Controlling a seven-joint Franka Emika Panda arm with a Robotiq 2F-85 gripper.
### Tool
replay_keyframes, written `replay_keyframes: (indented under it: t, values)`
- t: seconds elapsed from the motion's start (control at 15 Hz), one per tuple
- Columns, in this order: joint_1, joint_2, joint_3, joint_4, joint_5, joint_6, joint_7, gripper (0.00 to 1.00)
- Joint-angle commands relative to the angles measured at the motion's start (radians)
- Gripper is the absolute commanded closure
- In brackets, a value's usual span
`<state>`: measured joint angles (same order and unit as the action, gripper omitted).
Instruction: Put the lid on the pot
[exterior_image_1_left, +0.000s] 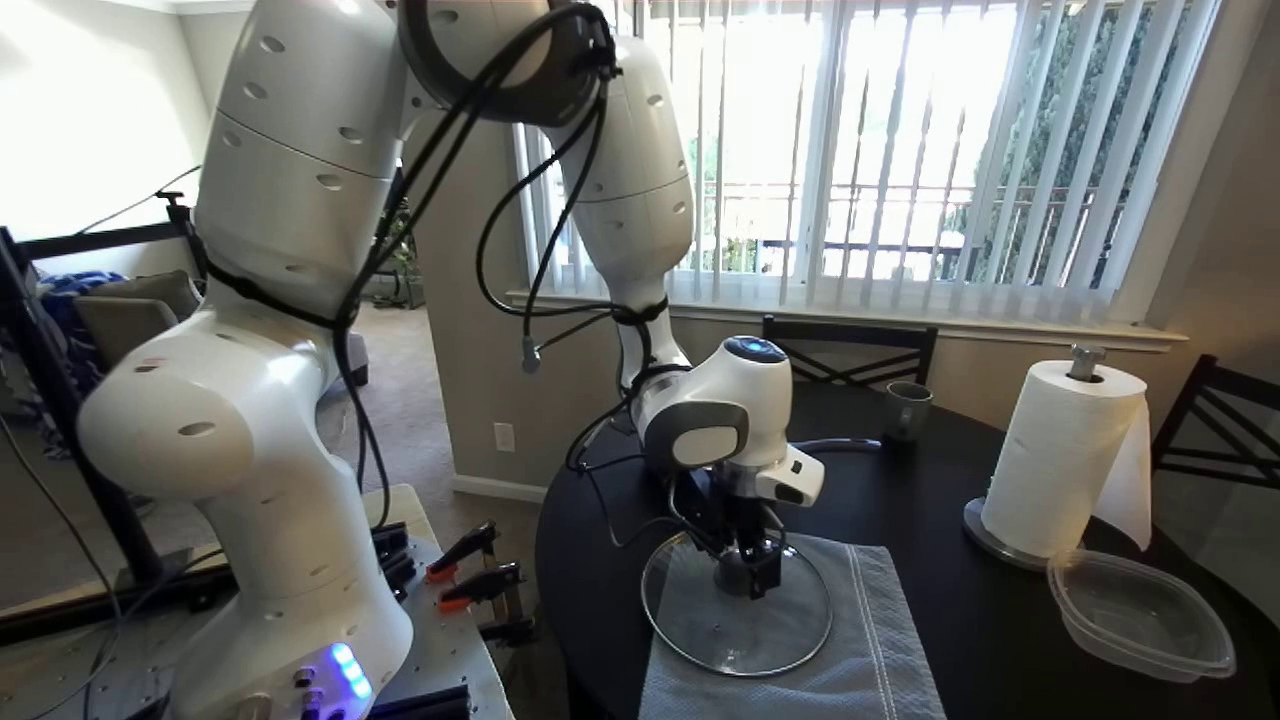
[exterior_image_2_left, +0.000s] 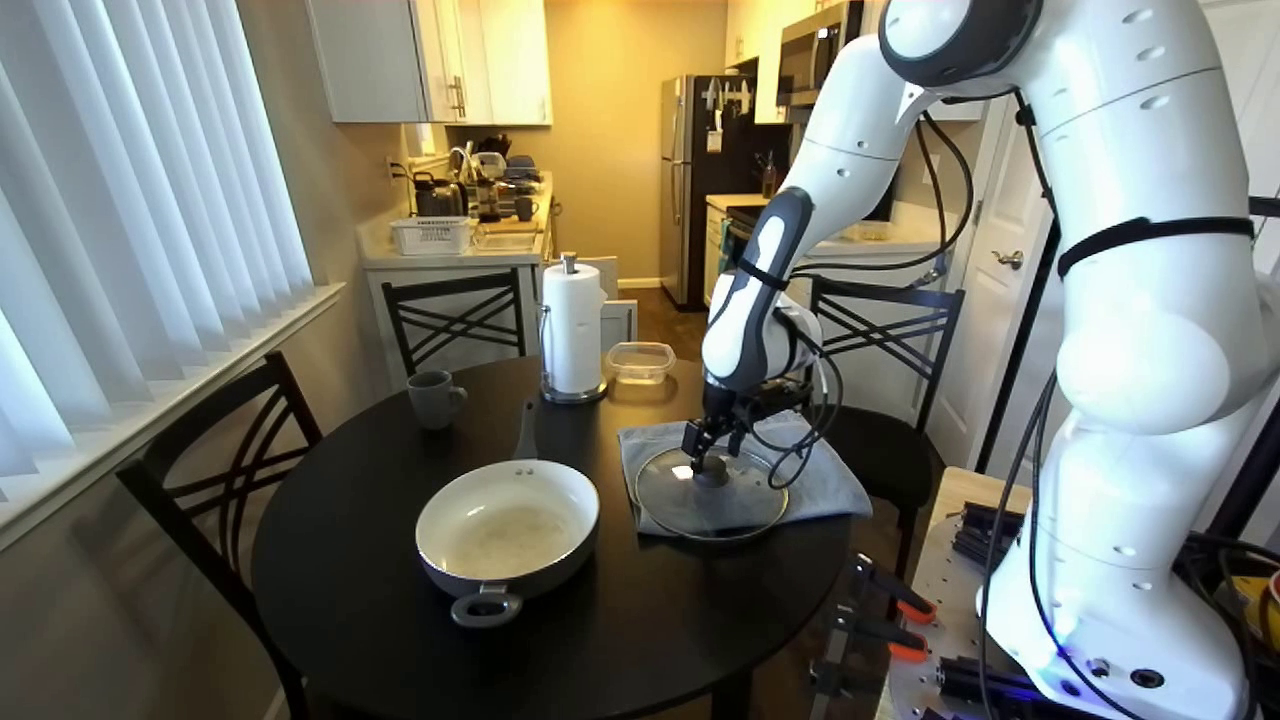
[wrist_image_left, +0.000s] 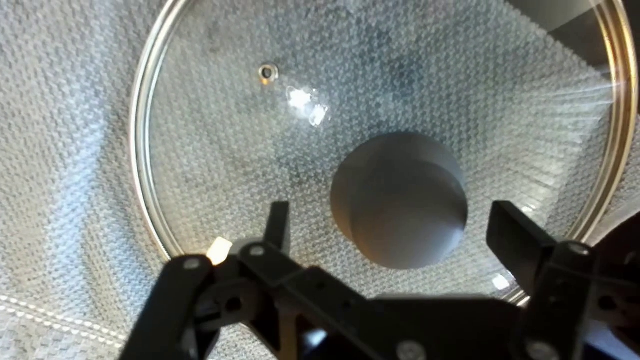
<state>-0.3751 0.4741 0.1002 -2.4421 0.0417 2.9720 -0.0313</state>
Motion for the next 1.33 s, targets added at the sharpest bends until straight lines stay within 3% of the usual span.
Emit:
replay_keyframes:
  t: [0.0,0.67,0.73,0.87,1.13,1.27]
  values:
    - [0.003,-0.010,0.005,0.020,0.045,-0.085,-0.057,0.00]
    - [0.036,0.049,-0.005,0.090,0.086,-0.182,-0.095,0.00]
    - [0.039,0.051,-0.006,0.086,0.089,-0.175,-0.091,0.17]
    - [0.050,0.050,-0.014,0.078,0.088,-0.163,-0.078,0.33]
    - [0.051,0.032,-0.025,0.065,0.089,-0.152,-0.075,0.57]
    - [0.053,0.028,-0.026,0.063,0.090,-0.151,-0.076,0.62]
